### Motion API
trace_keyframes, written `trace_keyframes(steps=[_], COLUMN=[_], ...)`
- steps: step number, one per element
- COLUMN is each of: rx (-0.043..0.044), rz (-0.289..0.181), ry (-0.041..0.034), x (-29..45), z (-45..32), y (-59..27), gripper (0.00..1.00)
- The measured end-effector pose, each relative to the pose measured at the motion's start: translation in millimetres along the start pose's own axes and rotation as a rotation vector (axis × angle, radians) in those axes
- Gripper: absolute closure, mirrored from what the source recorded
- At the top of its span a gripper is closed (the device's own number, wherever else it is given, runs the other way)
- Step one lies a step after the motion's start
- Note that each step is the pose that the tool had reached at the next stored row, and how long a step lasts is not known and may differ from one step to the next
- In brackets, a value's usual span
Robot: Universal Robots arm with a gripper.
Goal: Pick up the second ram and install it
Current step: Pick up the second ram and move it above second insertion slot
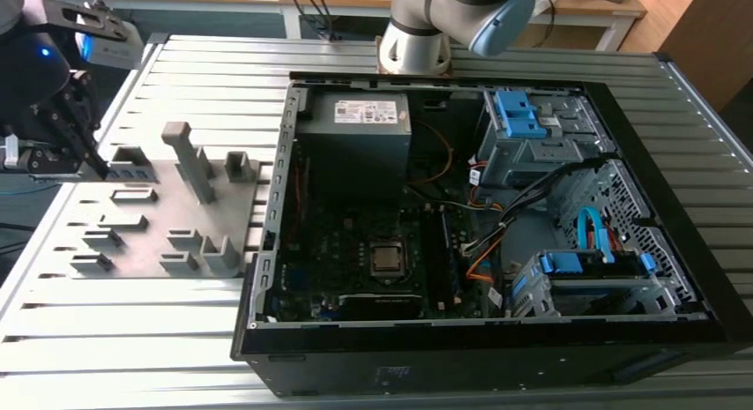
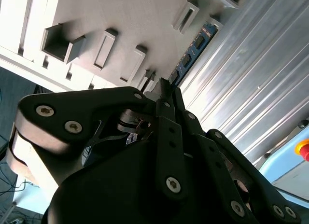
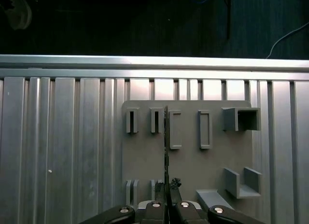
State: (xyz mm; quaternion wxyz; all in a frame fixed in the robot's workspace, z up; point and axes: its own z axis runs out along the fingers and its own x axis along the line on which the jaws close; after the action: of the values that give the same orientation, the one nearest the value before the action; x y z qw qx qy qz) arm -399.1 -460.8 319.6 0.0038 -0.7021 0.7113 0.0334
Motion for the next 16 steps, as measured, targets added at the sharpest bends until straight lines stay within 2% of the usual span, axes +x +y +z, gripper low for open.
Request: trace_keyframes(steps=[16], rx=[-0.0001], rz=[0.0], ry=[0.0001], x=[-1.1], z=[-20.3], y=[0.9], gripper=[0.86])
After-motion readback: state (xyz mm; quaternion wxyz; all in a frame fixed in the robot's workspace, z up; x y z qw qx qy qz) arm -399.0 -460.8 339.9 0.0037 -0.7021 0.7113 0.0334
